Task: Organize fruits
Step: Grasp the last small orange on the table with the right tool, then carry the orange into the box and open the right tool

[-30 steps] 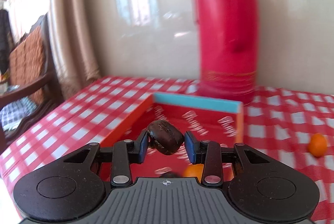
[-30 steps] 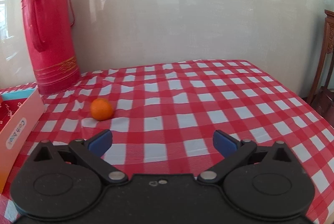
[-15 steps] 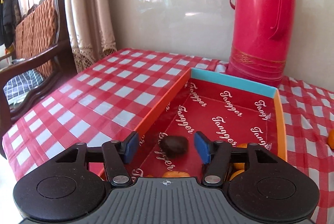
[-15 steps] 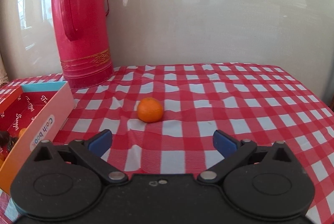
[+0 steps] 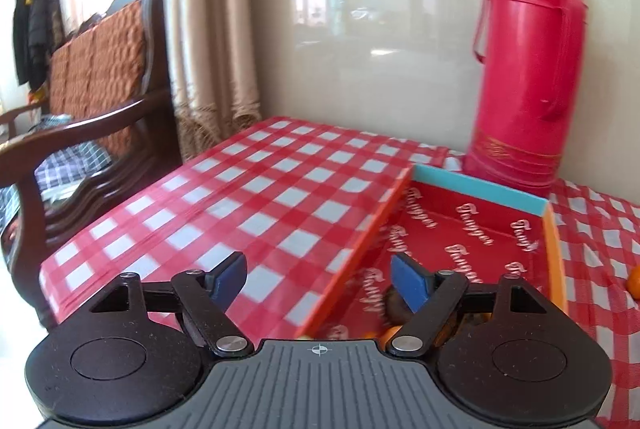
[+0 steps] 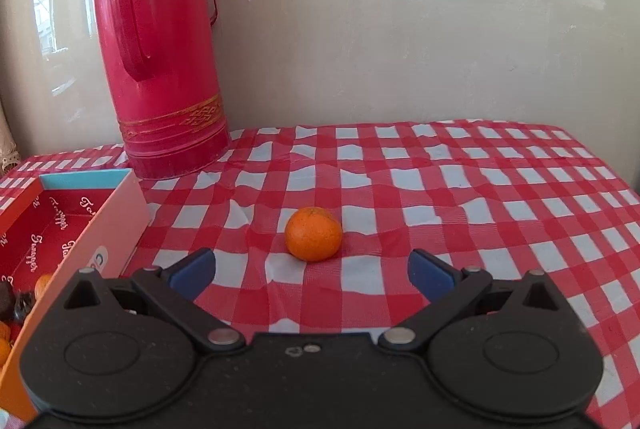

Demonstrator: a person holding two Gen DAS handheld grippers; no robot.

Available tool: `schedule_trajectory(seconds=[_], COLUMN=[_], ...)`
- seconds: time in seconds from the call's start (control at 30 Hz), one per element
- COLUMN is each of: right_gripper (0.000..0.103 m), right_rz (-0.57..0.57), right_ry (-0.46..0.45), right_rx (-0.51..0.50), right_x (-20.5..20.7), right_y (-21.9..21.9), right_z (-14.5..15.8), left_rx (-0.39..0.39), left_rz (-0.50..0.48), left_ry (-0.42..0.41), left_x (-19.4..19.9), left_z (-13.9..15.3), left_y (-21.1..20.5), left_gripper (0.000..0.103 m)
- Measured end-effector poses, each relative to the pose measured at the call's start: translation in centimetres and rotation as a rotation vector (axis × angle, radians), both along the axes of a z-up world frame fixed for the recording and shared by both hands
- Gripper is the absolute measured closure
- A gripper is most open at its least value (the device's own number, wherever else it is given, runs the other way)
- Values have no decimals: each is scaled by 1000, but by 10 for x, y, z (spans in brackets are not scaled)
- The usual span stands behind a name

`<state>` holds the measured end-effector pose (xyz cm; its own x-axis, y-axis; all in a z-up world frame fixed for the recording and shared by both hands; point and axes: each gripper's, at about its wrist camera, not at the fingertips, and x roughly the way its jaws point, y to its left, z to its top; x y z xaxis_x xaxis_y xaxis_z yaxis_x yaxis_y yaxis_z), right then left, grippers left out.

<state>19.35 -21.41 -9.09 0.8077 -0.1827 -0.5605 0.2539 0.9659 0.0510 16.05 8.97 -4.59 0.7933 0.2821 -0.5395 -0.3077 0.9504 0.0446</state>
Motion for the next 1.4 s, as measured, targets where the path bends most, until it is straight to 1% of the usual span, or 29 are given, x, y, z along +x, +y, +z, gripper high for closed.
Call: schedule_trajectory(seconds=[0.07, 0.17, 0.2, 0.23, 0.33, 0.47, 0.5, 0.53, 0.57, 0.63, 0.7, 0.87, 1.0, 1.1, 1.23, 1.3, 1.4], right_gripper=[7, 10, 13, 18, 24, 28, 32, 39, 44, 68, 68, 69, 69, 69, 69, 69, 69], right_rz=[2, -4, -5, -7, -12, -24, -24, -24, -22, -16, -9, 11, 59, 117, 239, 309, 417], right_ry=[16, 28, 29, 32, 49, 74, 80, 86, 93, 102, 98, 82, -1, -56, -114, -133, -133], right_rx=[11, 12, 13, 12, 6, 2, 3, 4, 3, 12, 26, 1, -9, 5, 9, 9, -6], right_x=[11, 25, 29, 33, 43, 51, 52, 53, 55, 56, 57, 53, 42, 32, 19, 13, 8], right_y=[-4, -10, -11, -12, -14, -15, -15, -15, -15, -15, -17, -12, 0, 15, 46, 64, 94], right_z=[-1, -3, -4, -5, -9, -15, -16, -17, -18, -20, -21, -19, -4, 8, 23, 29, 33], left_rx=[8, 43, 55, 63, 81, 90, 89, 86, 80, 68, 65, 62, 46, 34, 27, 32, 32], left_rz=[20, 60, 71, 81, 118, 152, 160, 167, 170, 173, 176, 192, 211, 231, 249, 255, 255], left_ry=[8, 3, -1, -7, -23, -40, -39, -34, -27, -17, -12, -7, -1, 8, 16, 22, 32], left_x=[-6, -16, -20, -24, -32, -35, -34, -33, -32, -31, -30, -31, -32, -34, -37, -39, -40], left_z=[-2, -5, -6, -6, -7, -8, -9, -10, -11, -13, -15, -17, -17, -18, -21, -22, -24], left_y=[7, 16, 20, 23, 32, 42, 44, 46, 48, 52, 53, 57, 64, 71, 79, 82, 86], left_gripper=[19, 9, 7, 6, 4, 3, 3, 2, 2, 2, 2, 2, 2, 1, 1, 1, 1])
